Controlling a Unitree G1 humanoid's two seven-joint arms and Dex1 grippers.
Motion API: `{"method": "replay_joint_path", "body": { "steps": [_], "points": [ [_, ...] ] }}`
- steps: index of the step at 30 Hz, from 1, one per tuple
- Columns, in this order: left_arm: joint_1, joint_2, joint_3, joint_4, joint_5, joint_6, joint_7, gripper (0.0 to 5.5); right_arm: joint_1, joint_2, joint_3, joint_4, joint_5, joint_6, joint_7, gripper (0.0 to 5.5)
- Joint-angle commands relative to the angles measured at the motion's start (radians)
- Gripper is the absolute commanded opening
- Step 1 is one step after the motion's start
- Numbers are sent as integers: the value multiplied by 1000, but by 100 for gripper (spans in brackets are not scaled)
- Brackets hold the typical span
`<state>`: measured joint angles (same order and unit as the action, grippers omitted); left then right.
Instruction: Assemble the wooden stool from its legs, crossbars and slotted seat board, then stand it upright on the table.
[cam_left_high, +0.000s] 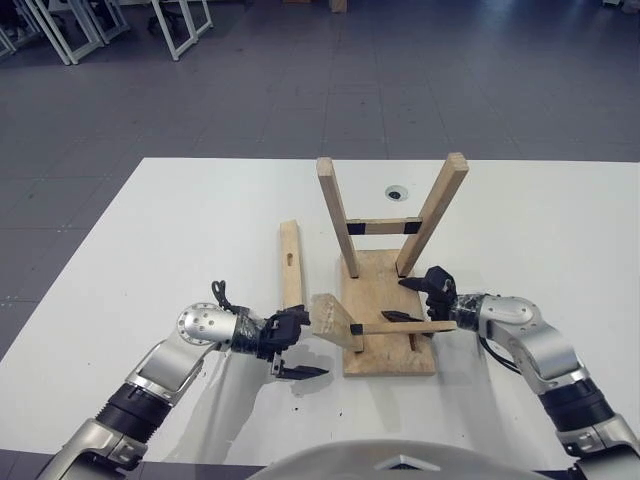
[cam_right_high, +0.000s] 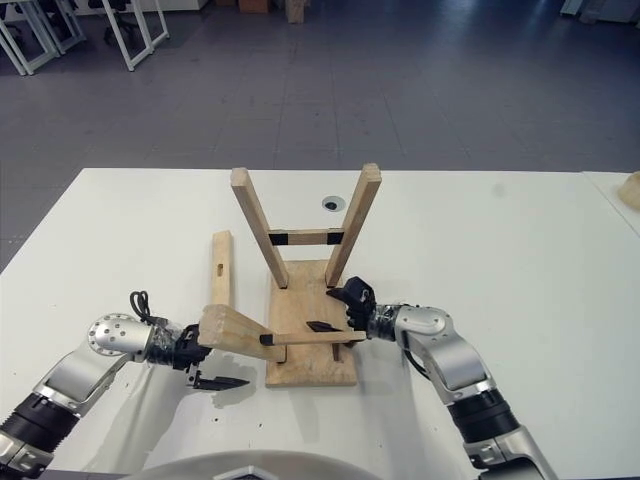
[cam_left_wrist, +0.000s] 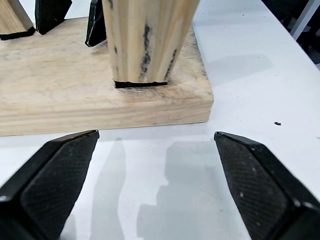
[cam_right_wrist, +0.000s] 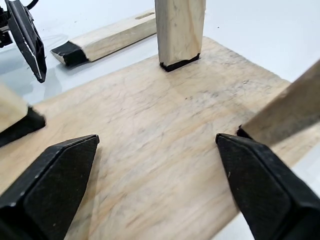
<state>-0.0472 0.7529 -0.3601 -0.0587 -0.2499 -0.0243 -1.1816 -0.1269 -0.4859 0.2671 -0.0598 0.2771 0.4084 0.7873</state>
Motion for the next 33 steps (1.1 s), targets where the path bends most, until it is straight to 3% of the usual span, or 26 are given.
{"method": "replay_joint_path", "body": {
  "steps": [1, 6, 8, 12, 17, 20, 27, 33],
  "points": [
    [46, -2, 52, -58, 2, 70, 71, 426, -10, 23, -56, -48, 32, 88, -51, 432],
    [129, -28, 88, -101, 23, 99, 163, 426, -43, 6, -229, -280, 193, 271, -106, 432],
    [174, -21, 101, -120, 47, 95, 199, 426, -1, -59, -312, -323, 225, 315, -100, 432],
    [220, -30, 163, -162, 81, 123, 301, 426, 120, -185, -372, -318, 178, 290, -61, 432],
    [244, -166, 342, -330, 17, 358, 591, 426, 339, -395, -312, -292, -27, 108, 42, 432],
    [239, -243, 400, -455, -54, 518, 708, 426, 431, -463, -265, -338, -98, 54, 88, 432],
    [204, -369, 294, -530, 43, 967, 1012, 426, 385, -413, -183, -424, -134, 92, 58, 432],
    [170, -481, 247, -525, 43, 1083, 1076, 426, 357, -392, -160, -433, -140, 111, 46, 432]
  ]
}}
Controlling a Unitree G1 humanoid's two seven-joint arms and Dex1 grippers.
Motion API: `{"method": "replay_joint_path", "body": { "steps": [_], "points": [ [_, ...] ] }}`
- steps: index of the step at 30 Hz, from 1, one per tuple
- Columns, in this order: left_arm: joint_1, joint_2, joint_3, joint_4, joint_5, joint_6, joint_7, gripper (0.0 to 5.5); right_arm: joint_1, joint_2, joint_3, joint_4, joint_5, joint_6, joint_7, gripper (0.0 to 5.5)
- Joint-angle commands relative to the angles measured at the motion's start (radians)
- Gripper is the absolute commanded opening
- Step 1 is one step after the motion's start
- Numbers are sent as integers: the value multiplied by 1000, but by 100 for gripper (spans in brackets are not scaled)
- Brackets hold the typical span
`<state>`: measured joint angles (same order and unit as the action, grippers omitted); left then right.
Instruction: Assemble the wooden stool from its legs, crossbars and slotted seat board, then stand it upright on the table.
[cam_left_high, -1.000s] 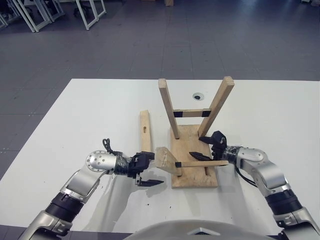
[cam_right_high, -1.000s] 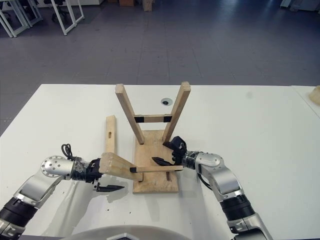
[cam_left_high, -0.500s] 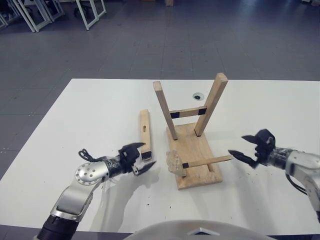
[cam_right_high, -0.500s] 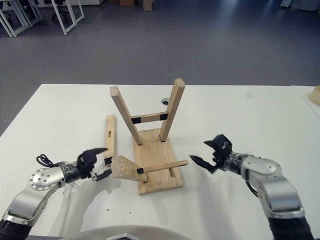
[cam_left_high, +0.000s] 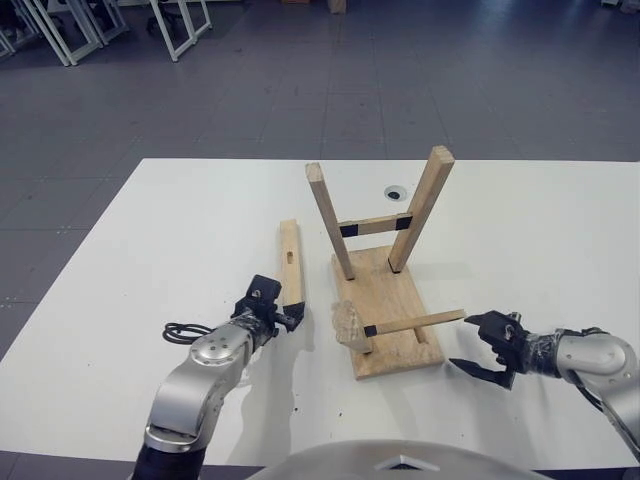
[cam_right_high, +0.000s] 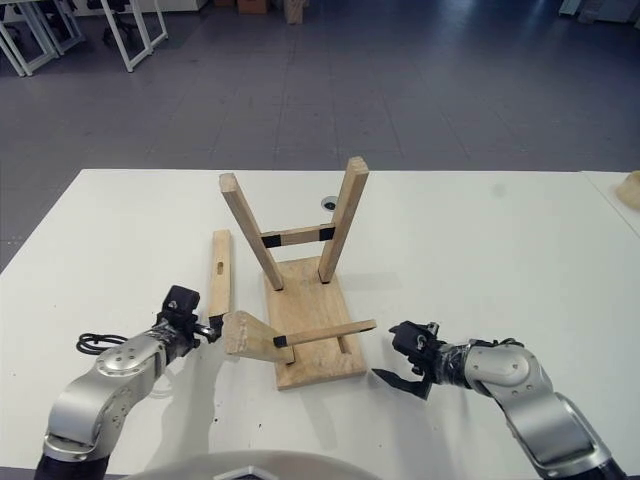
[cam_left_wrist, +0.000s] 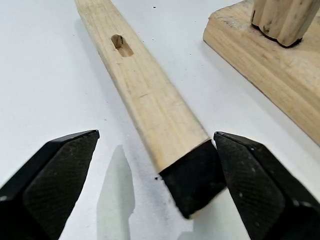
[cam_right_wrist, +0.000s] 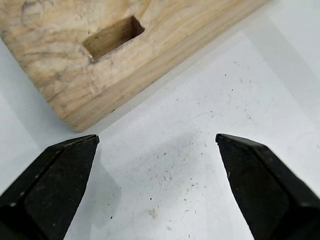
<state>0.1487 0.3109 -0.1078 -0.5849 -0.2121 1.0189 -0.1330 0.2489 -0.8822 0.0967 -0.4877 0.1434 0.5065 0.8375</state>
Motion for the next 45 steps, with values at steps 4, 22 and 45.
{"method": "replay_joint_path", "body": {
  "steps": [4, 22, 45],
  "points": [
    [-32, -68, 27, 54, 50, 38, 85, 426, -22, 14, 15, -12, -6, 18, -10, 432],
    [46, -142, 136, 219, 59, -180, 86, 205, -137, 111, 95, -73, -17, 80, -72, 432],
    [-311, 225, 509, 271, -1252, 11, -577, 205, -776, 436, -284, 244, 1408, 635, -492, 432]
  ]
}}
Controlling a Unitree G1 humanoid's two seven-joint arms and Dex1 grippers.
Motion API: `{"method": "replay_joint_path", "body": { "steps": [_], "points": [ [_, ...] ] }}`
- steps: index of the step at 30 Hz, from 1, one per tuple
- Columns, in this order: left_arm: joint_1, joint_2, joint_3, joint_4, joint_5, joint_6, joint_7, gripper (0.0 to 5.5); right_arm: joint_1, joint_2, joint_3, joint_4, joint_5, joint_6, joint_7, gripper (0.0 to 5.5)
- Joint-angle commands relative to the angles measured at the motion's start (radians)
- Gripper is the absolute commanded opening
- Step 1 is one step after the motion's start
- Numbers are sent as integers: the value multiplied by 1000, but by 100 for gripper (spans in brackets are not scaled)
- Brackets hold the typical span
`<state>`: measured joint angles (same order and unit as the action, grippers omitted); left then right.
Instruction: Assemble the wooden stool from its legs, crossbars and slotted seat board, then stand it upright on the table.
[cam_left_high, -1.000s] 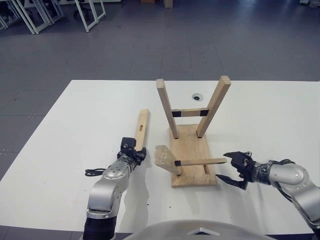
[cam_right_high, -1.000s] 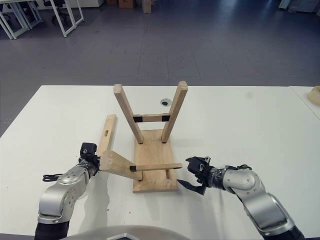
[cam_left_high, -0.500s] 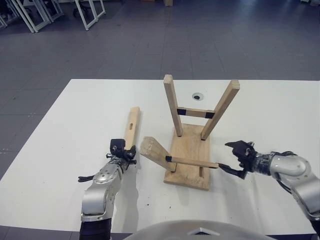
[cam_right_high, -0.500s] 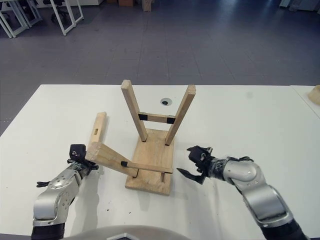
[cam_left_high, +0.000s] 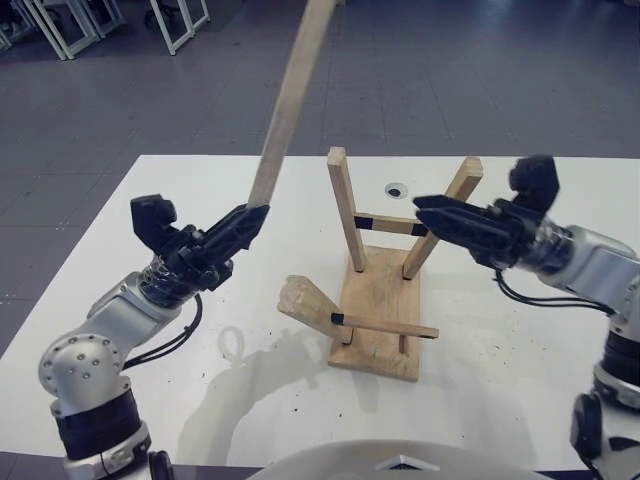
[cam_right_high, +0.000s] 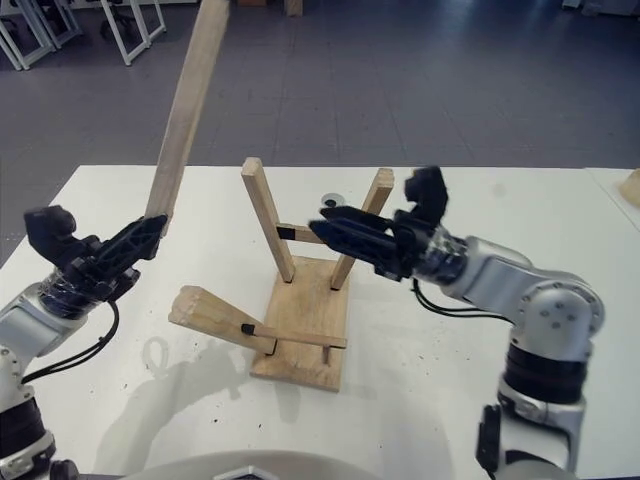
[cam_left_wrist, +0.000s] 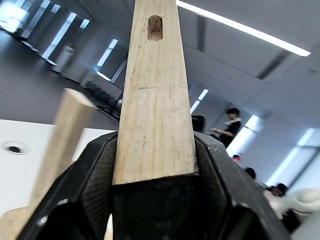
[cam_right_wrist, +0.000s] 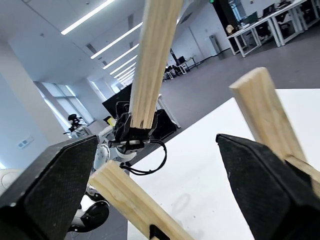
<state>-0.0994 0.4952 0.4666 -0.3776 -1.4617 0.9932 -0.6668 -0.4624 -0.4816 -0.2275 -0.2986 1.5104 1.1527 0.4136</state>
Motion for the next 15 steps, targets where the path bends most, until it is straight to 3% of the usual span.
{"method": "replay_joint_path", "body": {
  "steps": [1, 15],
  "points": [
    [-82, 45, -89, 82, 6, 40, -56, 205, -84, 49, 49, 73, 55, -17, -82, 432],
    [-152, 6, -292, 167, 159, 6, -169, 205, -211, 187, 114, 190, 76, -111, -148, 432]
  ]
}}
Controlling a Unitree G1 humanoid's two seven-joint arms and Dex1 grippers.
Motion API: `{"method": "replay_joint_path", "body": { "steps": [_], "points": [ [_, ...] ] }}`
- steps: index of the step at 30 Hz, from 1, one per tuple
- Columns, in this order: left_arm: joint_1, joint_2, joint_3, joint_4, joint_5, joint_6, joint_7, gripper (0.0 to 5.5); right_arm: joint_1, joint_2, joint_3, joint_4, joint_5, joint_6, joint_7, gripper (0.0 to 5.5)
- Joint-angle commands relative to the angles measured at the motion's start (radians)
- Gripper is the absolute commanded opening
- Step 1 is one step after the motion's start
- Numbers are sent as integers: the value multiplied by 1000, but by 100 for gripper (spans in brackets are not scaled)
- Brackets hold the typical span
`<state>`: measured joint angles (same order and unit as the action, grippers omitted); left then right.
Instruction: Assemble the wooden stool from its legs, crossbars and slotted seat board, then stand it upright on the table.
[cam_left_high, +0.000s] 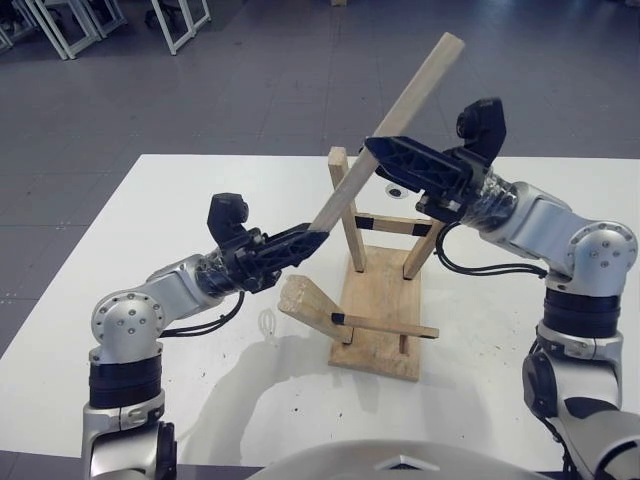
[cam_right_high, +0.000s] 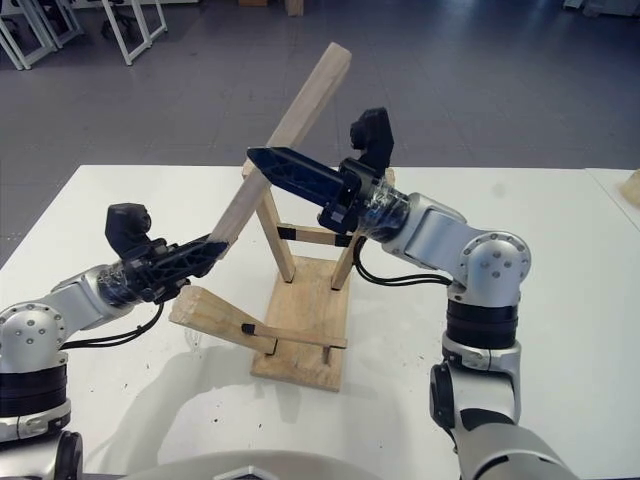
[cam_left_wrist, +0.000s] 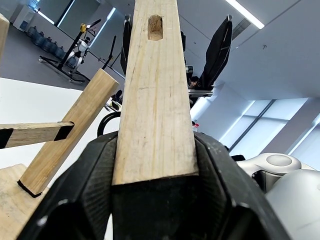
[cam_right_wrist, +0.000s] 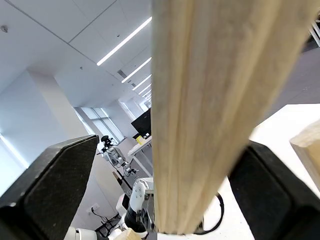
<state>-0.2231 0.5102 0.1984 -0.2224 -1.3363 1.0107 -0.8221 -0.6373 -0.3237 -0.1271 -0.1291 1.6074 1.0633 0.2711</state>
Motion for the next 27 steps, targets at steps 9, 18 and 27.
{"method": "replay_joint_path", "body": {
  "steps": [9, 18, 27],
  "points": [
    [-24, -3, -36, 20, 62, -9, -41, 205, -40, 20, -2, 56, 5, -2, 10, 263],
    [-29, 4, -23, 33, 63, 5, -30, 248, -50, 3, -7, 66, -51, -8, 45, 208],
    [2, 12, 60, 27, 31, 0, 17, 400, 27, -188, -112, -28, -128, 16, 130, 204]
  ]
}}
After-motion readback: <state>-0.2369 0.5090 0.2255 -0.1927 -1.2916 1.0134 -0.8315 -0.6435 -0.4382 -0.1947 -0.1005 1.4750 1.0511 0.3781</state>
